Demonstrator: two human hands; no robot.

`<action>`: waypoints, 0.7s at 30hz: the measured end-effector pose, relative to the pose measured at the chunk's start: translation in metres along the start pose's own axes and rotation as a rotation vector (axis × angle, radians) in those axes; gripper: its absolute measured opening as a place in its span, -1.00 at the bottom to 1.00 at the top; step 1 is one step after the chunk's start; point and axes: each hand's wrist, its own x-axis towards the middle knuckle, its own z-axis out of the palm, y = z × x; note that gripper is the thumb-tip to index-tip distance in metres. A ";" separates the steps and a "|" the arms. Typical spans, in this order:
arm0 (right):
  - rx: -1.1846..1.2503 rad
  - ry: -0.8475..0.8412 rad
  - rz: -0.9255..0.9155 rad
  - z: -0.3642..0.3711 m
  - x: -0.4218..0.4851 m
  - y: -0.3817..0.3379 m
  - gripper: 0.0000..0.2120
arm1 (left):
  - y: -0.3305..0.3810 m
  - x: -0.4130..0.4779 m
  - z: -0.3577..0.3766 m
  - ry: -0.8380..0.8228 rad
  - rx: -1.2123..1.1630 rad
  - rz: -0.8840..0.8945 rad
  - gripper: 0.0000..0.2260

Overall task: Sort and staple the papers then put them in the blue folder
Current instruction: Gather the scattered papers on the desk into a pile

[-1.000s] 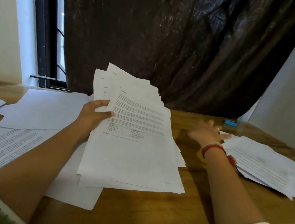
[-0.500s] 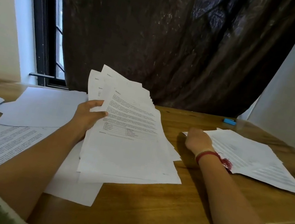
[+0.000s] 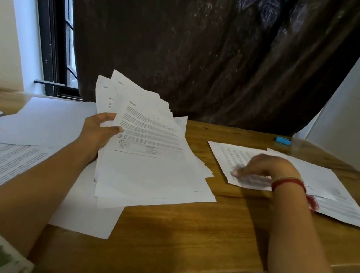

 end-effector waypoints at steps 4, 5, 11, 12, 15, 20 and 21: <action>0.081 -0.006 -0.155 0.008 -0.002 -0.021 -0.31 | 0.000 -0.001 0.002 0.001 0.013 -0.005 -0.67; 0.099 0.013 -0.234 0.010 -0.005 -0.031 -0.35 | 0.000 -0.001 0.001 0.004 0.017 -0.007 -0.68; 0.239 0.175 -0.476 0.026 -0.007 -0.042 -0.53 | 0.001 -0.004 0.002 0.005 0.028 -0.009 -0.69; 0.198 0.160 -0.494 0.030 -0.007 -0.041 -0.52 | 0.001 -0.004 0.002 0.006 0.031 -0.006 -0.69; 0.168 0.080 -0.517 0.039 -0.004 -0.041 -0.55 | 0.000 -0.004 0.002 0.006 0.028 -0.005 -0.68; 0.129 0.051 -0.588 0.037 -0.009 -0.053 -0.66 | -0.004 0.003 0.003 0.029 0.075 0.015 -0.62; 0.144 0.041 -0.624 0.035 -0.013 -0.057 -0.69 | -0.005 0.005 0.003 0.038 0.104 0.026 -0.60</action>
